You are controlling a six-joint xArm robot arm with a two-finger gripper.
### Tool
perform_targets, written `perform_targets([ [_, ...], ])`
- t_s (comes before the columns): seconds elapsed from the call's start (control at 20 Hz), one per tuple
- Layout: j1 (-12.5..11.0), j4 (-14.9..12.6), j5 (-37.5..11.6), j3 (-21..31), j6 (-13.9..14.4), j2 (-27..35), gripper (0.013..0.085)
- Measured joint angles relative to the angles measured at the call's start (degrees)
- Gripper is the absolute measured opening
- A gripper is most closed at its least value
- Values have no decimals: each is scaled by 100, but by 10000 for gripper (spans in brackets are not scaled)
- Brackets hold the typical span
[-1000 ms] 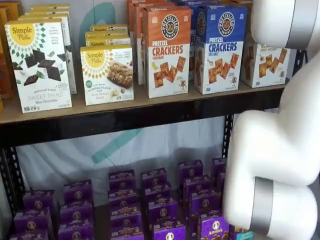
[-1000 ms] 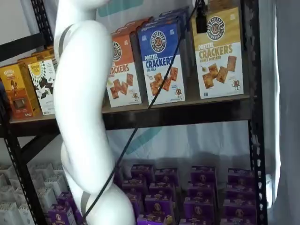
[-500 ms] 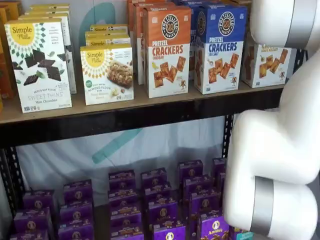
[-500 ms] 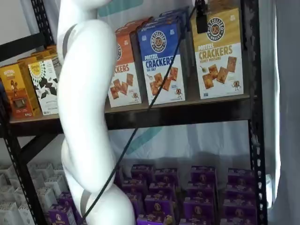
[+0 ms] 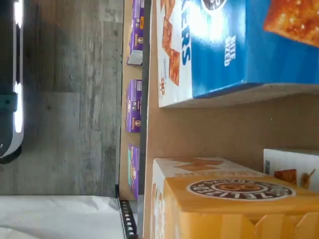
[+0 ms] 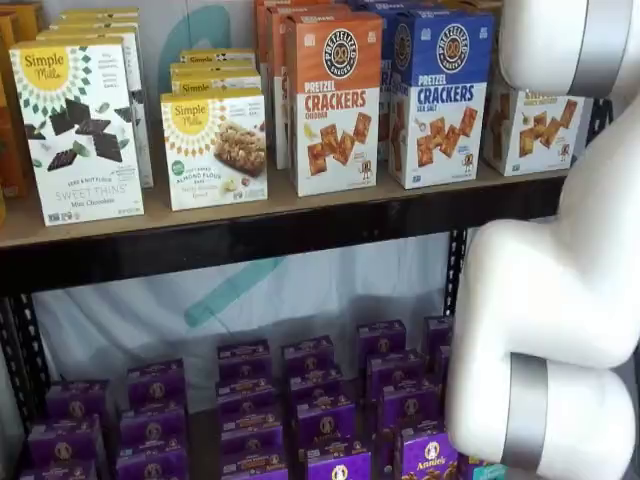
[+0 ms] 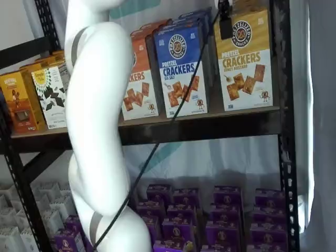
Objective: Retrieve the yellow and white box located on the top shelf, the sixth one from the left
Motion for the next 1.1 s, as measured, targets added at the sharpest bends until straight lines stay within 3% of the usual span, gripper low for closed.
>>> perform_targets([
  [0.3, -14, 58, 31, 0, 11, 5, 850],
  [0.4, -13, 59, 60, -31, 16, 22, 770],
  [0.9, -41, 76, 126, -170, 0, 96, 770],
  [1.1, -43, 71, 134, -192, -2, 111, 690],
])
